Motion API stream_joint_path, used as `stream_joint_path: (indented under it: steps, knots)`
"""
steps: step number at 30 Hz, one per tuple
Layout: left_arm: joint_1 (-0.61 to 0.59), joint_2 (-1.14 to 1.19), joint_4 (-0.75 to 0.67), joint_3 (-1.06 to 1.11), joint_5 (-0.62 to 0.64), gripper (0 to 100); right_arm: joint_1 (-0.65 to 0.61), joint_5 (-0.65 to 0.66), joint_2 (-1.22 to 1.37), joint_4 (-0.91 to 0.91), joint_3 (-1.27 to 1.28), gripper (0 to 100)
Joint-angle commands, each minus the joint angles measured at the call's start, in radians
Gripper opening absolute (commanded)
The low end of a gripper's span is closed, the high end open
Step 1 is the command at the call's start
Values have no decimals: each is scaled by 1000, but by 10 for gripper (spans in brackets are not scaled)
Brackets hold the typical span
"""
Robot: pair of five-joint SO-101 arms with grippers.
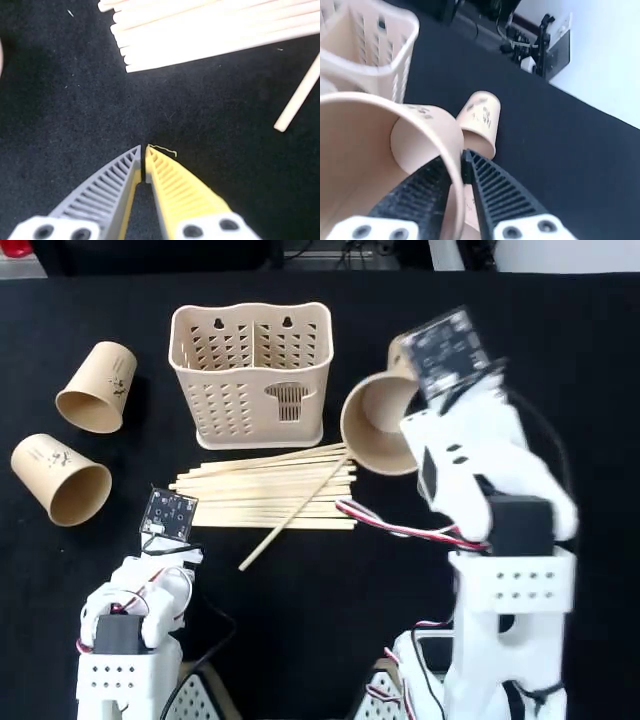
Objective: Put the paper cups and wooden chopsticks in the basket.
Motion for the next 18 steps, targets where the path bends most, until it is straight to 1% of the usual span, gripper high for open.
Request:
stream_joint_path:
  steps: [1,6,10,14,18]
  knots:
    - [2,-11,3,16,0,30,-54,-86,107,127,-312,11]
    - [2,-11,-2,16,0,30,-158,-213,328,284,-651,11]
    - [2,-11,3,16,0,30,-212,-316,510,353,-918,11]
    - [2,-11,3,16,0,30,-276,-336,699,362,-1095,11]
    - [2,-11,-5,16,0,30,-284,-336,846,368,-1207,11]
